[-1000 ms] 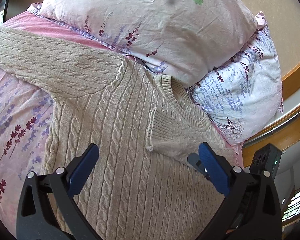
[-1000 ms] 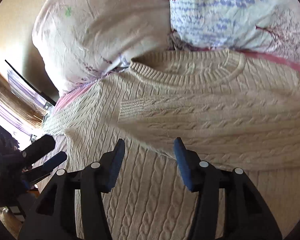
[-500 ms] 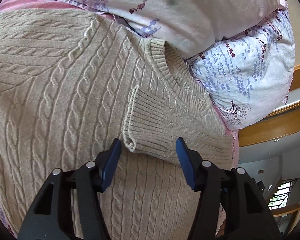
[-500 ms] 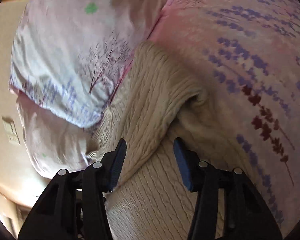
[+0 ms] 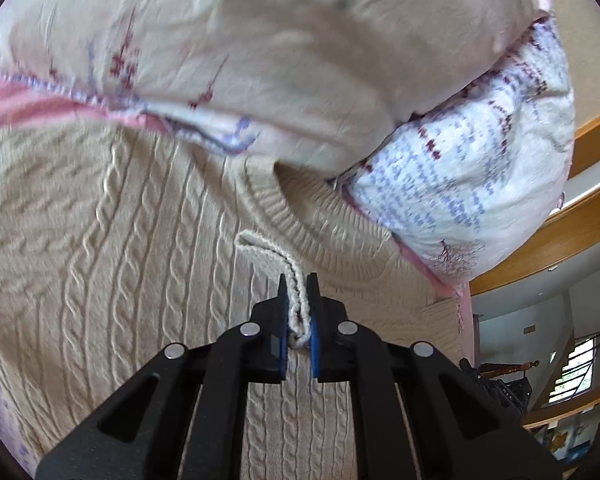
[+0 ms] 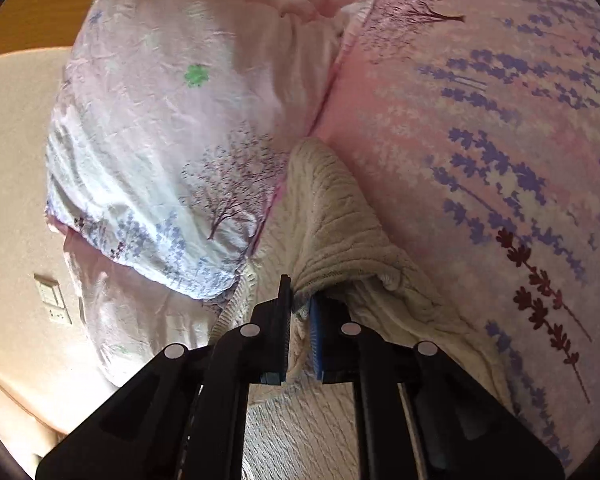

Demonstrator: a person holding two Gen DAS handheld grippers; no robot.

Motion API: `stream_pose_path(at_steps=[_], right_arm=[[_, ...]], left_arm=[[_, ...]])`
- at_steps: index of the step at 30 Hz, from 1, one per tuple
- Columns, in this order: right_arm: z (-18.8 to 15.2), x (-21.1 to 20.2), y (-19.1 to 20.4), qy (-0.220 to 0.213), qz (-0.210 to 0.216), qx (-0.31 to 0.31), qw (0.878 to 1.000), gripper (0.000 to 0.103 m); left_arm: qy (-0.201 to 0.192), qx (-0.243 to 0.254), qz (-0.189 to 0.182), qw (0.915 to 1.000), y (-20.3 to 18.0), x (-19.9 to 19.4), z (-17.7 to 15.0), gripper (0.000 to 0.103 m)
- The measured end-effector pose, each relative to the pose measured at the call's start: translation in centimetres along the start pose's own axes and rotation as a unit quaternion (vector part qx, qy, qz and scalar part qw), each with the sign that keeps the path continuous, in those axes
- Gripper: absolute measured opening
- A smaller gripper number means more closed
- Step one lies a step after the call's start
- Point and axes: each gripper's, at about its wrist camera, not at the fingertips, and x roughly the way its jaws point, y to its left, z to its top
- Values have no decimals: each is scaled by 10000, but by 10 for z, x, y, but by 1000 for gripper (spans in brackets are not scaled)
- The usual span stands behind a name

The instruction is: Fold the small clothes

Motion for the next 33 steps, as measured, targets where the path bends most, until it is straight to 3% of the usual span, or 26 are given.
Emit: stream_pose_path(at_steps=[2,6,10,12,14,16,18,21,26,28,29,30,31,33], right_arm=[[-6,7,6,107,-279,-297,9991,9],[-15,24,4,387,-929,-570,9933,9],[-17,17,16,59,-1669,-950,9814,11],[-22,7,29,-248,-2245,-1325,9651,22],[-32,-2,49,-597,-2597,-1910,9447,25],[-45,5,73,-715,-2636,-2643,9249,46],[-54,20,87,-401,-2518,-3253,9106,56],[-70,55,102,138,-2411,-3688,8976,56],[-89,91,106,577,-2614,-3952,8788,59],[-98,105,101,843,-2926,-4140,8578,64],[-105,105,104,767,-2987,-4400,8434,64],[-108,106,106,790,-3028,-4486,8372,65],[-107,105,106,825,-3002,-4416,8415,65],[-99,98,104,897,-2803,-4053,8655,67]], left_arm=[[-128,118,221,9996,6,-8,5,7],[279,109,879,9957,35,8,-8,7],[224,364,1160,9923,38,13,-24,9],[197,503,1310,9899,33,15,-26,11],[178,517,1317,9898,32,16,-27,12],[166,393,1205,9918,34,13,-26,15],[145,229,1082,9938,36,9,-25,20],[-125,131,1020,9946,44,-18,-28,32],[-667,-341,890,9932,78,-78,-38,44],[-901,-729,844,9897,103,-106,-45,44],[-996,-955,839,9869,116,-118,-49,44],[-1072,-1186,833,9836,129,-129,-53,43],[-1149,-1441,829,9794,143,-138,-57,42],[-1267,-1900,898,9694,169,-152,-60,42]])
